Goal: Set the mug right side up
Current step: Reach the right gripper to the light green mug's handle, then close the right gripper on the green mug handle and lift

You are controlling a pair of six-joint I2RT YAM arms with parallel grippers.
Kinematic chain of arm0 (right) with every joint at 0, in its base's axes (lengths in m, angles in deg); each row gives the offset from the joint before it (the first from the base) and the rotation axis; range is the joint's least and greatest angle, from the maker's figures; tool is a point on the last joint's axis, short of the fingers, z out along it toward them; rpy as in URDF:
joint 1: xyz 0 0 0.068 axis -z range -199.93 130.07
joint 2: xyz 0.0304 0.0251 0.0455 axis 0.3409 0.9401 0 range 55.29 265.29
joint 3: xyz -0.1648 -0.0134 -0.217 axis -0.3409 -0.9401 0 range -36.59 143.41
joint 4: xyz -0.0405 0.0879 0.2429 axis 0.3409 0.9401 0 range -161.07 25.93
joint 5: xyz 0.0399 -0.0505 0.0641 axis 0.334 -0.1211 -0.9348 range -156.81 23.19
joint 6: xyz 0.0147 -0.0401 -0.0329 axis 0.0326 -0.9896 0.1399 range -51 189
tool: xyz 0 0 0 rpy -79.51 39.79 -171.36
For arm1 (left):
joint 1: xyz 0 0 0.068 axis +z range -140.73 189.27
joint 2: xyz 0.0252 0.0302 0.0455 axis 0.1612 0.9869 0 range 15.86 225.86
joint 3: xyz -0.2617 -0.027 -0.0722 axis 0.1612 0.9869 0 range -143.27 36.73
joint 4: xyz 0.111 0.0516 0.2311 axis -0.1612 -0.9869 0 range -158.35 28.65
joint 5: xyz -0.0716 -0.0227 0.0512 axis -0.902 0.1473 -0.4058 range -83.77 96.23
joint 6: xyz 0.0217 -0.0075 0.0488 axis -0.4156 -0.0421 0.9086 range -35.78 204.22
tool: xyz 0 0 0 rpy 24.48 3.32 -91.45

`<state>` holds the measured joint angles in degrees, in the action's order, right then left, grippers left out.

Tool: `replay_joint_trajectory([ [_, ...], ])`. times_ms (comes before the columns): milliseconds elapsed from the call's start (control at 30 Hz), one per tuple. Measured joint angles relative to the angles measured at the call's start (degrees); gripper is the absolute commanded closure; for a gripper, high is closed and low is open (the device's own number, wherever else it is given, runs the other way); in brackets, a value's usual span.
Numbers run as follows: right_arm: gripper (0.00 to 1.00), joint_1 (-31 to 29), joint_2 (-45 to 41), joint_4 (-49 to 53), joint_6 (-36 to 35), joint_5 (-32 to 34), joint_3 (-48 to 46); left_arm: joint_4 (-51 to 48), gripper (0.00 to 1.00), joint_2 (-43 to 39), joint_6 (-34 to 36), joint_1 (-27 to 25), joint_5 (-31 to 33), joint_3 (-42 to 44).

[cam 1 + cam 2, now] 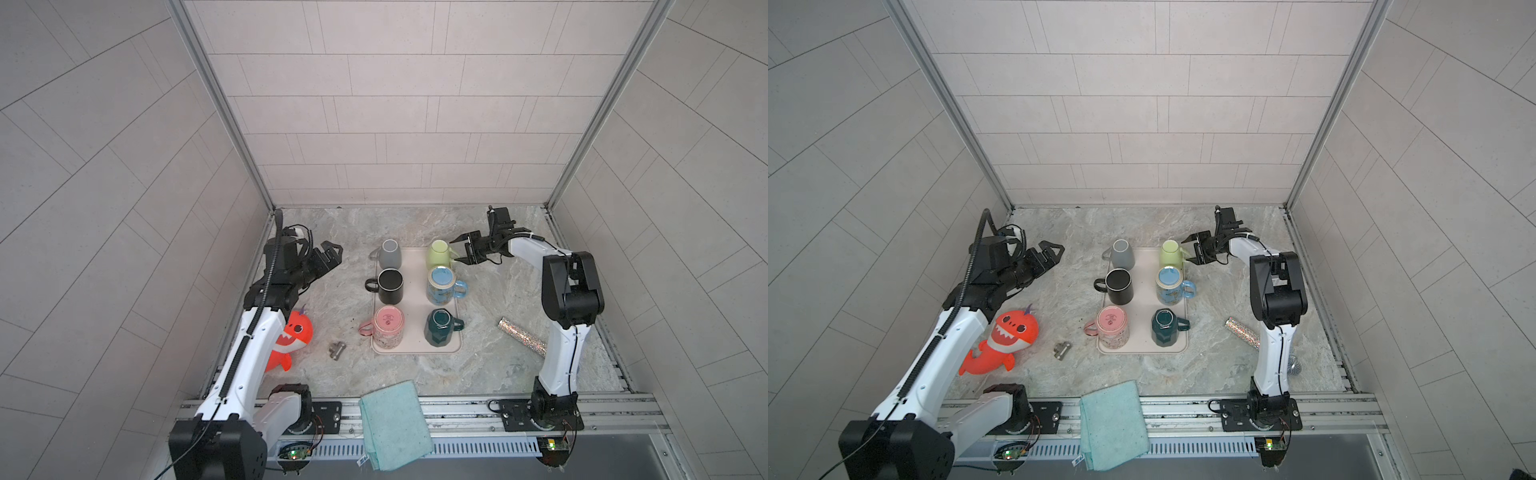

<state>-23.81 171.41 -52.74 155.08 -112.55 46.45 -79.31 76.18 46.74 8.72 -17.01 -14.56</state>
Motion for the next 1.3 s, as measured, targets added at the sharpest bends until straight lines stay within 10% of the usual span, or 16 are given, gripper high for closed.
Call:
replay_joint_trajectory([
  [1300,0.77,-0.3,4.2,-10.9,6.3,-0.6,0.2,-2.1,0.01,0.0,1.4,0.0,0.6,0.0],
])
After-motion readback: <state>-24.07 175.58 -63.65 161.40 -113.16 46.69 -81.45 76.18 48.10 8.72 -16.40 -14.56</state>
